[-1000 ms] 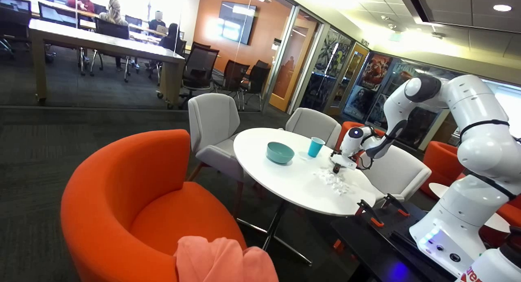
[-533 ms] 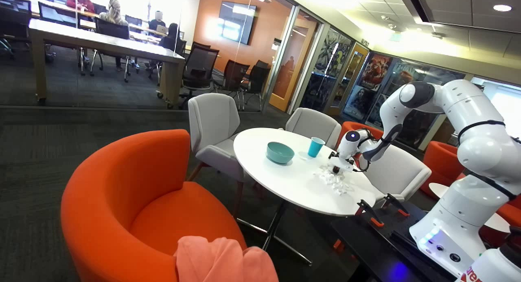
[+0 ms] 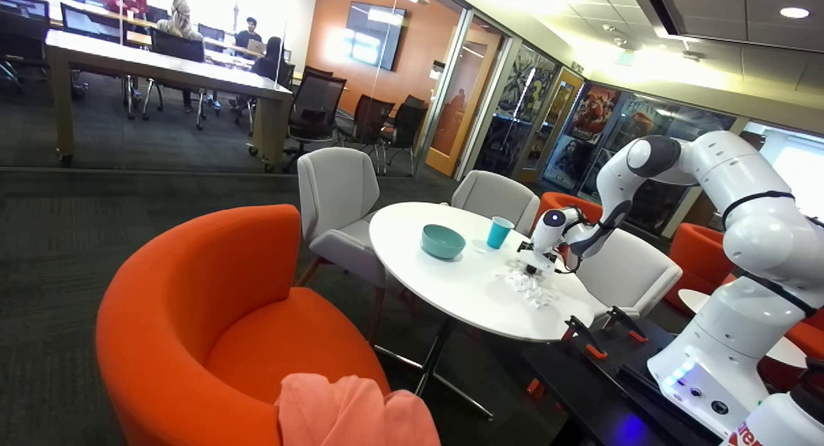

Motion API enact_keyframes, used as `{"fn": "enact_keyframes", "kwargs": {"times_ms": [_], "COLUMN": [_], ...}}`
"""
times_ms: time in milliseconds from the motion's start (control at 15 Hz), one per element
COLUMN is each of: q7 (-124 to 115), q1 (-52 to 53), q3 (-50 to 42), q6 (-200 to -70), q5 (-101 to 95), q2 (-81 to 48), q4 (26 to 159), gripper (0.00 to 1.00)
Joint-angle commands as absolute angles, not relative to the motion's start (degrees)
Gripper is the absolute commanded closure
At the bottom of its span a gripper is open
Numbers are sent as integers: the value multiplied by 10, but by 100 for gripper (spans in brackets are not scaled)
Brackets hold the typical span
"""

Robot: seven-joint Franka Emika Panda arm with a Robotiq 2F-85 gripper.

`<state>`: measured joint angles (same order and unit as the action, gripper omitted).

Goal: Sweep the litter on the table slightly to the edge

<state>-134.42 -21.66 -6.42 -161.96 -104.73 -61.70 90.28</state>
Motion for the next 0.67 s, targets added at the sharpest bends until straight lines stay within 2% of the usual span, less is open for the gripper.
{"fn": "enact_keyframes", "kwargs": {"times_ms": [0, 67, 200, 333, 467, 600], "q7": [-1351, -1350, -1349, -1347, -1346, -1344], "q1": [-216, -215, -215, -215, -214, -213], "q3": [-62, -62, -62, -62, -62, -62], "q6": [-1611, -1611, -1611, -1611, -1610, -1610], "q5": [-1042, -1041, -1040, -1038, -1036, -1035], "q2": [-629, -631, -634, -636, -636, -638], "q4": [881, 879, 875, 872, 871, 870], "gripper": [17, 27, 38, 39, 30, 30]}}
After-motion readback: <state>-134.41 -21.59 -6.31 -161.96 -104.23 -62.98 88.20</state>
